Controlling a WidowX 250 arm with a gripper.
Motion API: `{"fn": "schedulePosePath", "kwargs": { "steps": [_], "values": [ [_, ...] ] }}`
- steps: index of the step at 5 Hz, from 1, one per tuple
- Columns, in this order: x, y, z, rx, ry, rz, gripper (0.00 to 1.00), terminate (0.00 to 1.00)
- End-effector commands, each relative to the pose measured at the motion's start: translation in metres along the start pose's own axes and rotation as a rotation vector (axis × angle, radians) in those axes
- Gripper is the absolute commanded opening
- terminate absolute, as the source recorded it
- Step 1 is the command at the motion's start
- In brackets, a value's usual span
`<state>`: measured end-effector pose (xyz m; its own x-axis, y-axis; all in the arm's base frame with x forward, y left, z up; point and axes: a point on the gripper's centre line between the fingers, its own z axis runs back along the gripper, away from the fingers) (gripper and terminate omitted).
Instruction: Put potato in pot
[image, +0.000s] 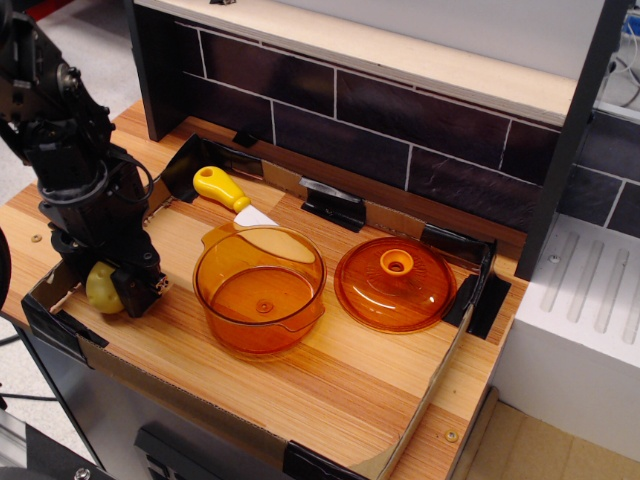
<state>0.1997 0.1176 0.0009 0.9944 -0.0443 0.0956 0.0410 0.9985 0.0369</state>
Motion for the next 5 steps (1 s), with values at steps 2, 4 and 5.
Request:
{"fn": "schedulePosePath", "kwargs": {
  "steps": [2, 4, 5],
  "values": [
    [0.034, -0.016, 0.083, -0.052, 0.0, 0.039, 0.0, 0.0],
    [0.039, -0.084, 0.095, -0.078, 0.02, 0.051, 0.0, 0.0],
    [0.043, -0.103, 0.083, -0.059, 0.059, 0.05, 0.0, 0.0]
  ]
}}
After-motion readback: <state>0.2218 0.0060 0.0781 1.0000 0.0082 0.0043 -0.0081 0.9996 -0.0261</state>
